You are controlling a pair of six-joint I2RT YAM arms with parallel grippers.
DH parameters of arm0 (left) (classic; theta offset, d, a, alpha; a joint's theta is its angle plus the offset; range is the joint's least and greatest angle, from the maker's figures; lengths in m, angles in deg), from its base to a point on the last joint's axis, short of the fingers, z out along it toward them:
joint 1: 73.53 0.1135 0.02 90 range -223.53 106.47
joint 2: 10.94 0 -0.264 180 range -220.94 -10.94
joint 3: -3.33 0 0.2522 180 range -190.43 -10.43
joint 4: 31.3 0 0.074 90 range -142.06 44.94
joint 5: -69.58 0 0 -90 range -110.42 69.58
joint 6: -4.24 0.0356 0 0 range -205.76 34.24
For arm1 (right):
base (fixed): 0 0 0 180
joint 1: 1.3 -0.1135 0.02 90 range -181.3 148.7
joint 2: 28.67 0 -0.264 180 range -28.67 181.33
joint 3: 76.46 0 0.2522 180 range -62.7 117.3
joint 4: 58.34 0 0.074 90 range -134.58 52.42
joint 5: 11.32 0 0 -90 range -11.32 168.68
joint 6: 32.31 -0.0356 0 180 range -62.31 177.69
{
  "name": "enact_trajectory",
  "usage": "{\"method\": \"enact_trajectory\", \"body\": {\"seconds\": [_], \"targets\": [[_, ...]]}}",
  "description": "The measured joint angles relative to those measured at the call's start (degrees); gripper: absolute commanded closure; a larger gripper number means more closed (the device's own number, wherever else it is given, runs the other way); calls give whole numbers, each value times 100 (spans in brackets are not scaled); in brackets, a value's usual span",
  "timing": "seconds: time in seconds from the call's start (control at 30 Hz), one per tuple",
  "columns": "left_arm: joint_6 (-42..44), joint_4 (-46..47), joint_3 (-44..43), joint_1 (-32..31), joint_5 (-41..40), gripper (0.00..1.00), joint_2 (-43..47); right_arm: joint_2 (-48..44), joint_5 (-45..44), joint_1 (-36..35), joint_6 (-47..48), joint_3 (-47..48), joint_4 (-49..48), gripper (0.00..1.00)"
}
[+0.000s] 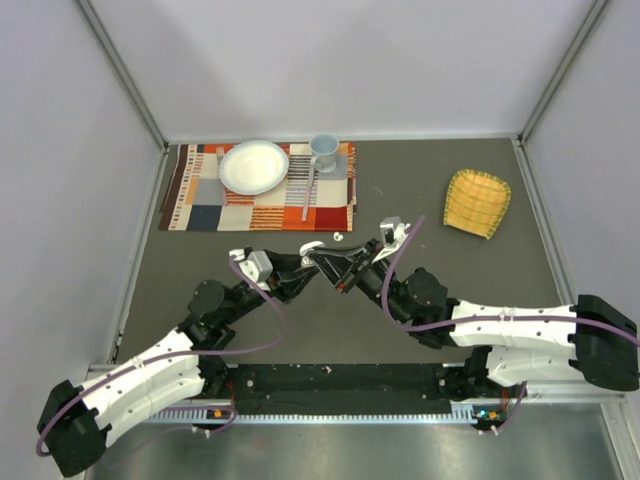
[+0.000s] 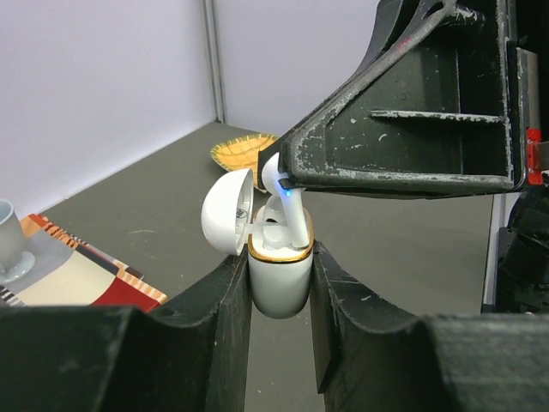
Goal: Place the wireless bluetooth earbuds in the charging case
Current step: Insert the left earbud into the left side groove of the charging case.
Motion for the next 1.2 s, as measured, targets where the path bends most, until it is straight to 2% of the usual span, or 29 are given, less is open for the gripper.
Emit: {"method": "enact_trajectory", "body": {"seconds": [0.73, 1.2], "targets": [[-2, 4, 2, 0, -44, 100, 50, 278, -240, -2, -44, 4, -380, 100], [-4, 2, 46, -4, -157, 100, 55, 280, -278, -59, 109, 15, -210, 100]]}}
